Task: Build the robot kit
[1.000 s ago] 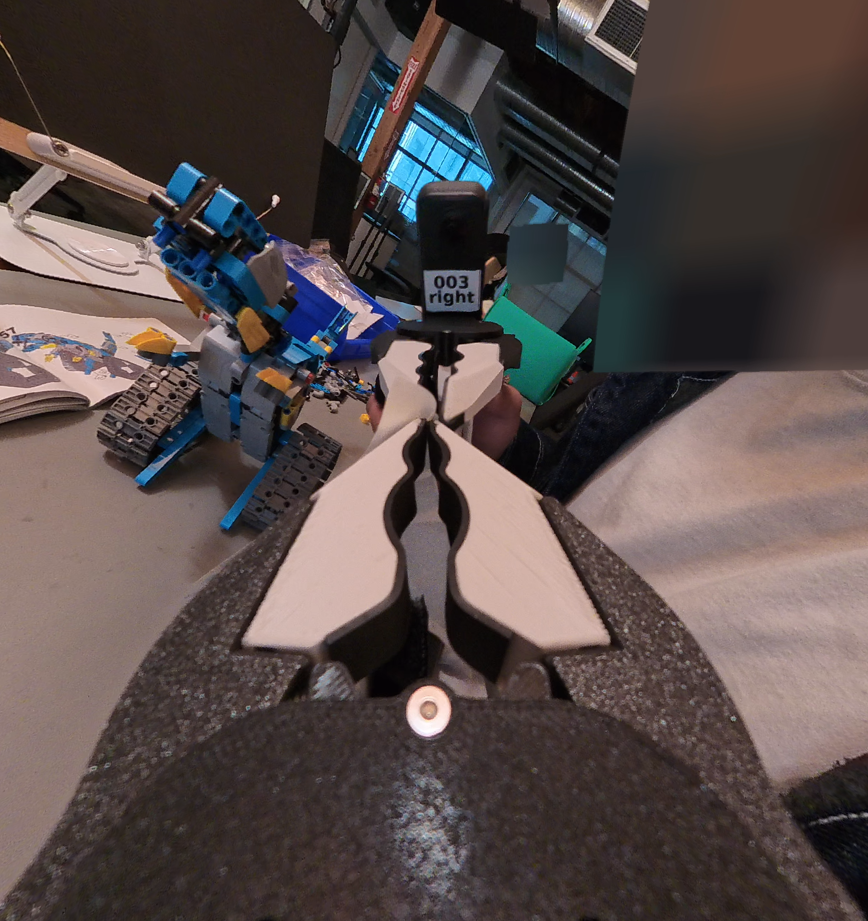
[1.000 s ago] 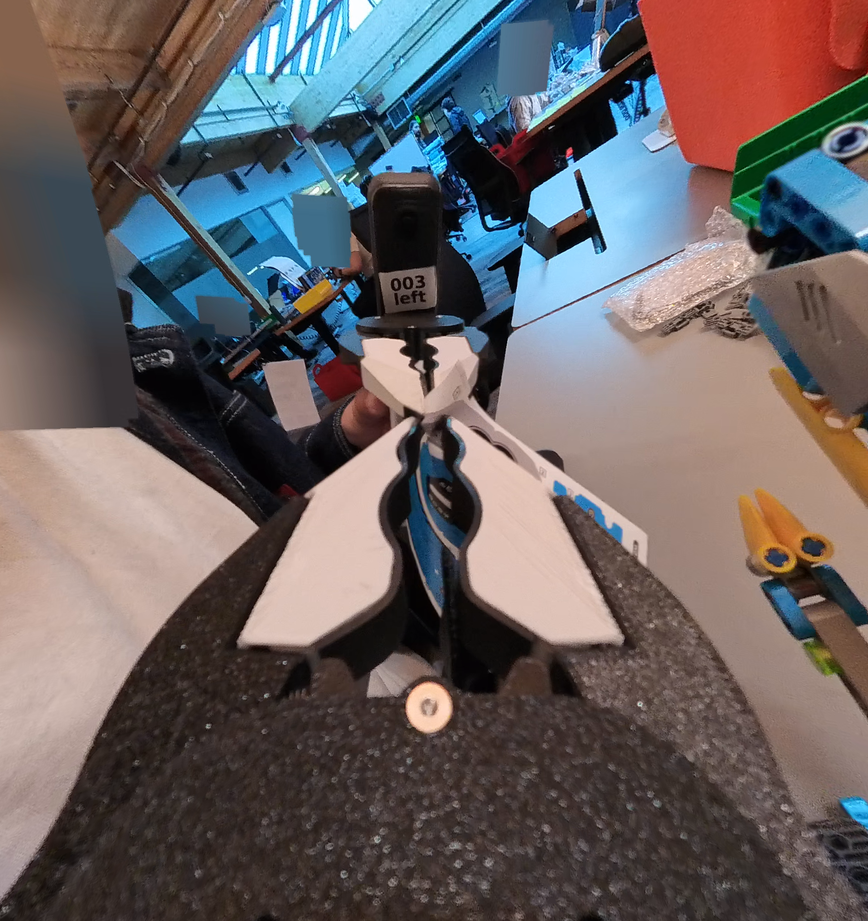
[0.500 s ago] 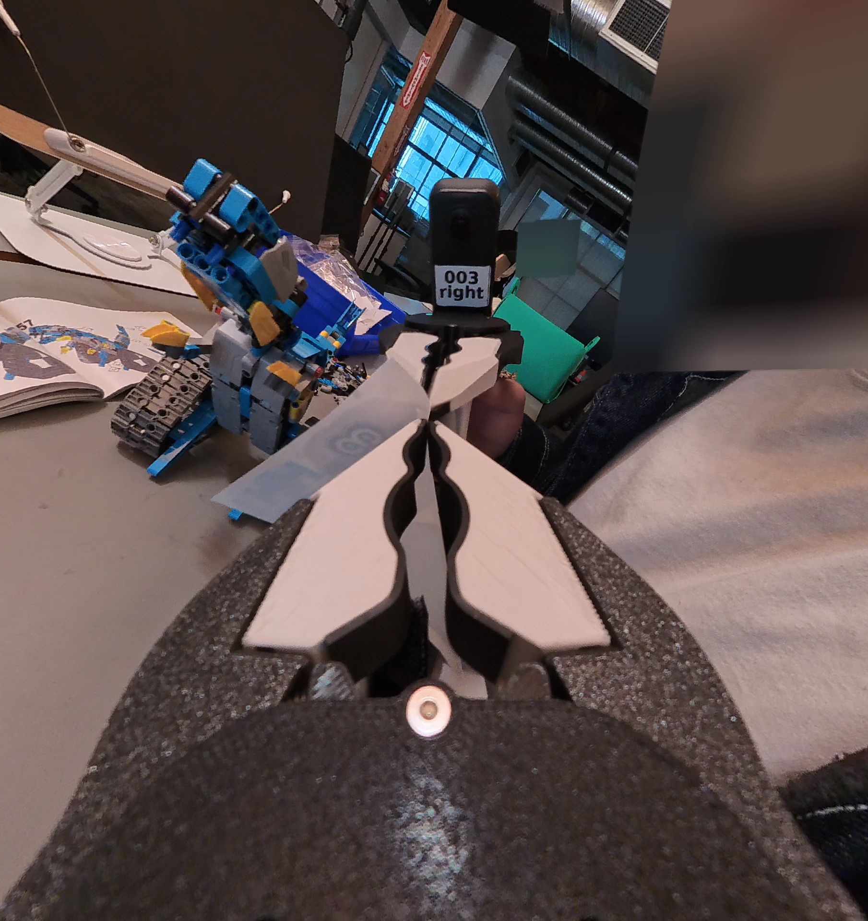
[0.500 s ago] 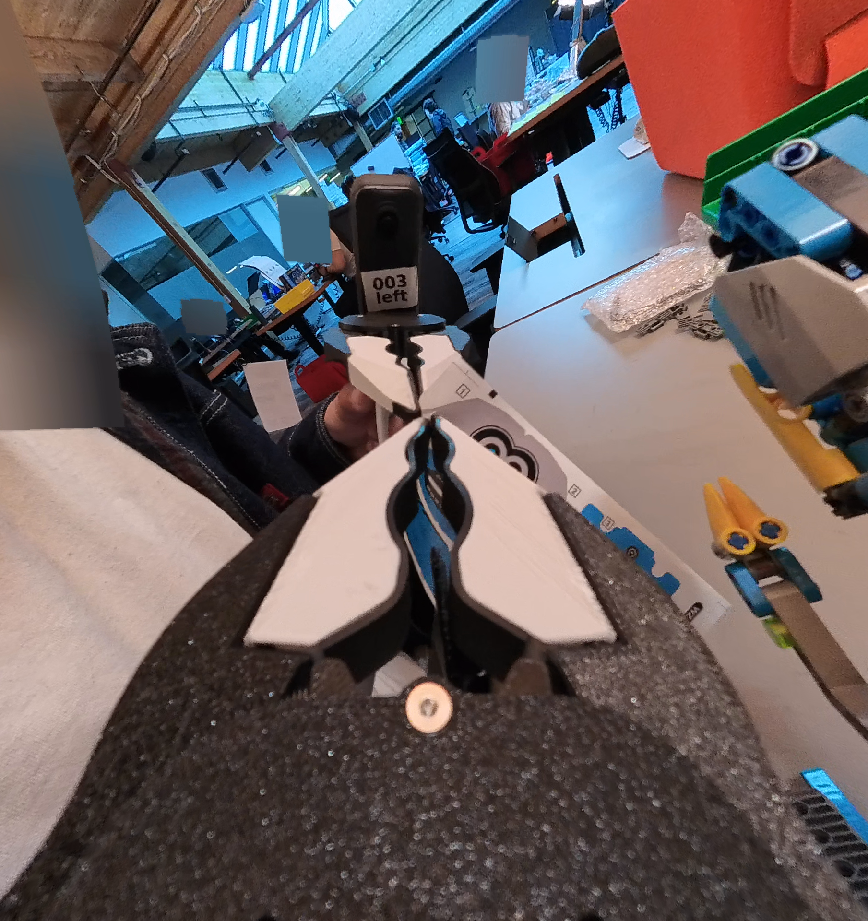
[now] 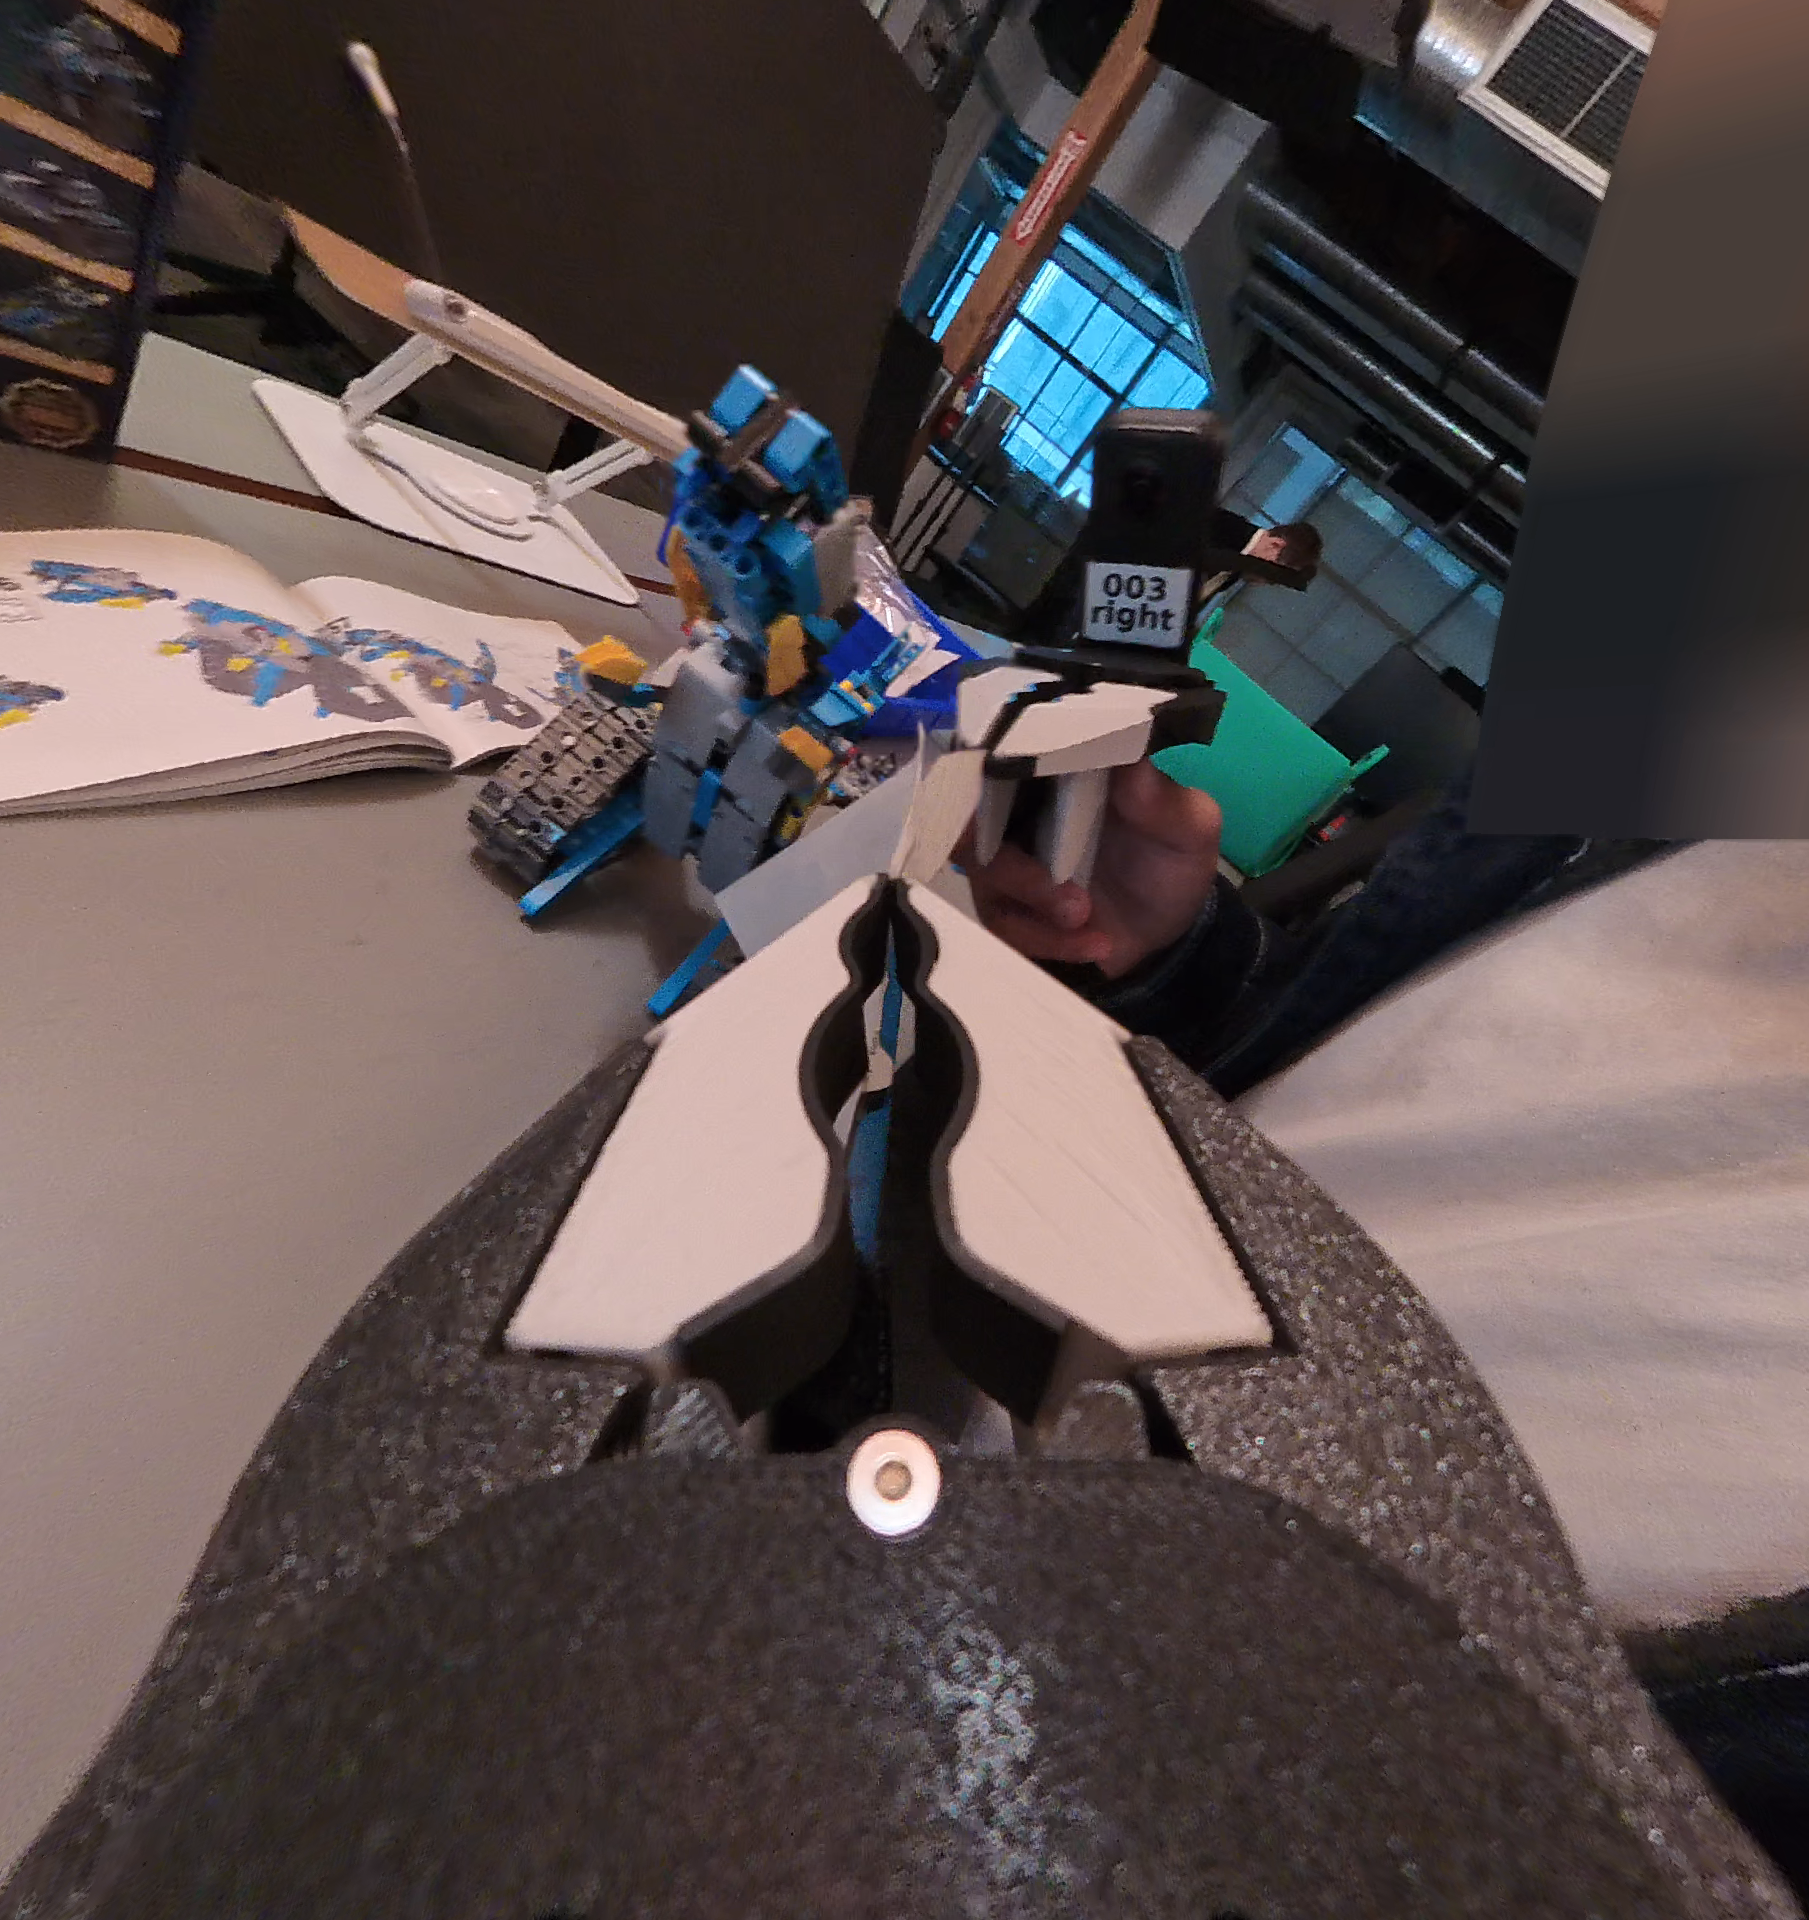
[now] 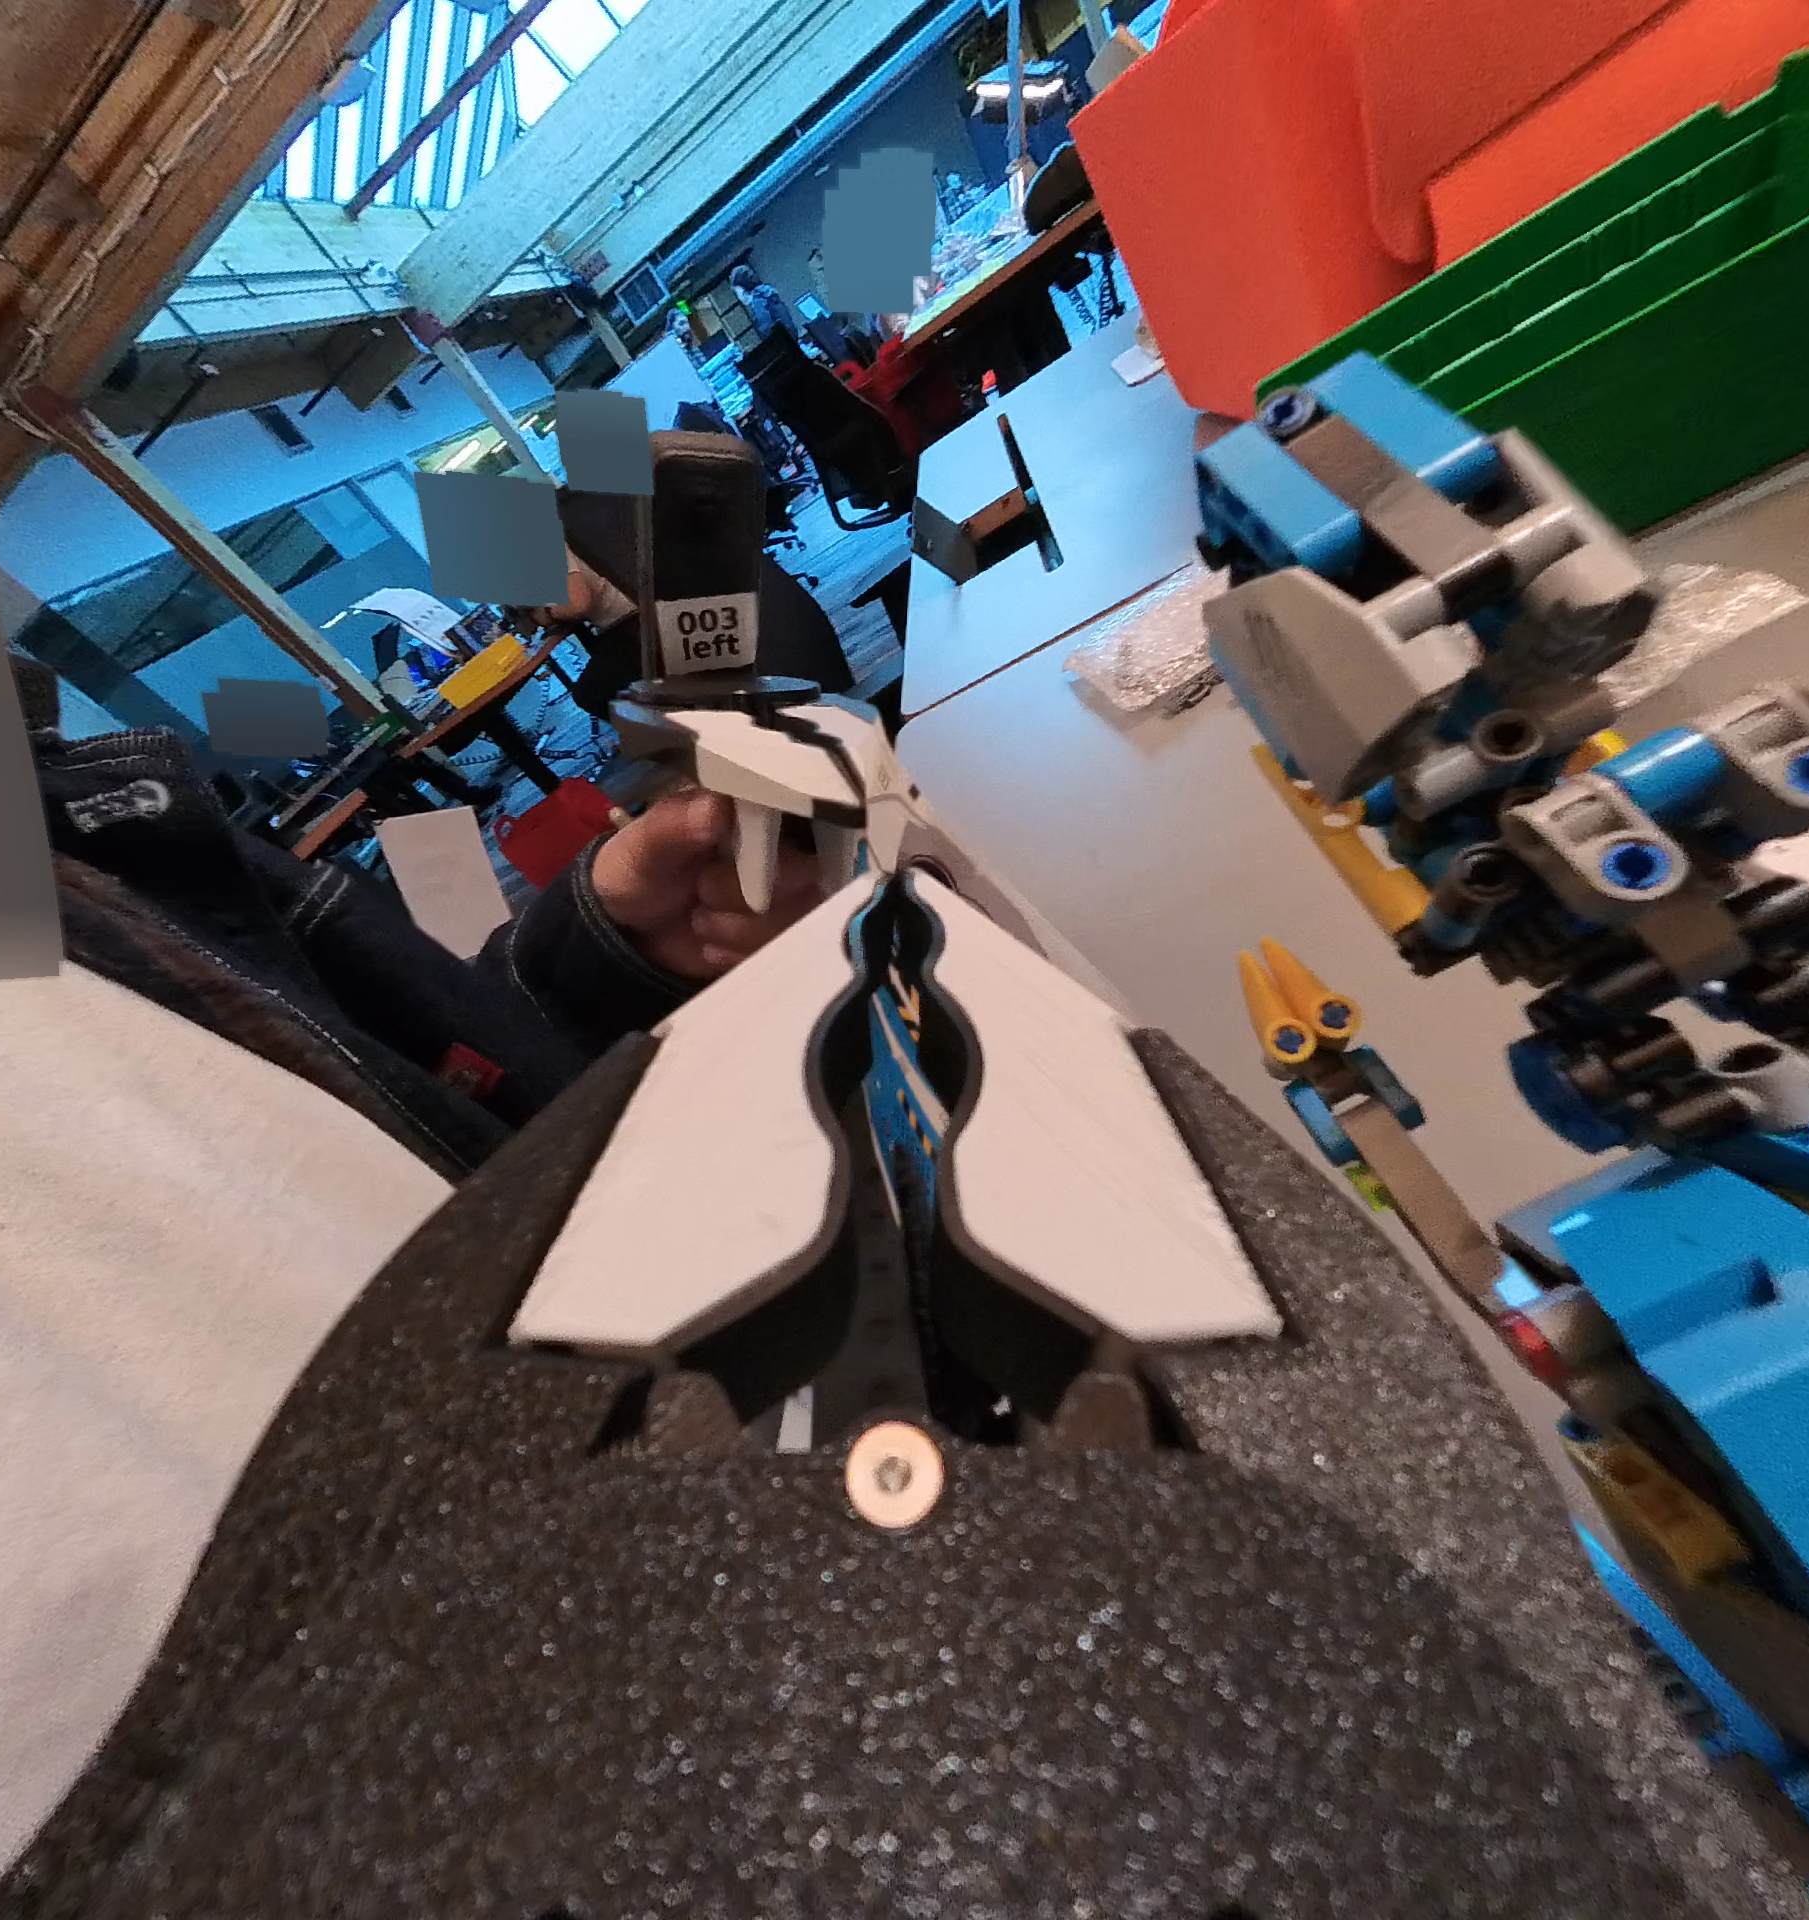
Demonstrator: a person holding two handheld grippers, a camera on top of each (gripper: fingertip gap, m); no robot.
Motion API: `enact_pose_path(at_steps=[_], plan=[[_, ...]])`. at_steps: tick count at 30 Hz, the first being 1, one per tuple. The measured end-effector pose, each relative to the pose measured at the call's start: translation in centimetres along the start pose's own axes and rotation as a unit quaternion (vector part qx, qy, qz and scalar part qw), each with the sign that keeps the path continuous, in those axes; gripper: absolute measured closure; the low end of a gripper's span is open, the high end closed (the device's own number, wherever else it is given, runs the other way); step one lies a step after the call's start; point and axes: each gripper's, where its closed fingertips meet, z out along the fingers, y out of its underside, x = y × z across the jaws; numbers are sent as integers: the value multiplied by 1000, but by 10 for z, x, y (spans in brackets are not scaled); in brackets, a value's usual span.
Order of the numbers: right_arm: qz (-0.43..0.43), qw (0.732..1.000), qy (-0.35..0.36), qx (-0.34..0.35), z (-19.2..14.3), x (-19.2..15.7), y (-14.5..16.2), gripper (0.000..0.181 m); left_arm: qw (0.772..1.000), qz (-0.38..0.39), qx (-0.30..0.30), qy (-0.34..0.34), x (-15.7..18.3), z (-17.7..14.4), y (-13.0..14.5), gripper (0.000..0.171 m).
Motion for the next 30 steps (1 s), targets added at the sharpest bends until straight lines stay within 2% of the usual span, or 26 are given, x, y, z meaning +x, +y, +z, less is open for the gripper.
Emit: enact_pose_path(at_steps=[7,9,13,16,19,21,24,25,27,30], plan=[[-37,998,23,40,-29,1,-25,181,996,6,-23,-87,-49,-12,-7,171],[-57,997,28,54,-44,-1,-34,181,988,5,-40,-147,-78,-20,-4,171],[-115,982,97,111,-94,12,-62,181,963,-17,-80,-258,-140,-42,7,171],[-135,955,205,167,-149,44,-85,181,946,-63,-115,-298,-178,-52,20,171],[-161,902,359,176,-200,93,-86,181,934,-95,-113,-324,-205,-55,21,171],[-176,876,417,169,-215,114,-79,181,927,-104,-125,-338,-215,-53,24,171],[-173,858,453,171,-217,133,-68,181,915,-106,-136,-364,-225,-48,29,169],[-169,856,456,174,-214,138,-65,181,910,-105,-142,-376,-227,-48,31,164],[-162,855,459,180,-206,146,-59,181,900,-92,-144,-402,-230,-48,28,140],[-144,867,438,188,-188,151,-49,181,902,-46,-118,-413,-221,-43,9,115]])
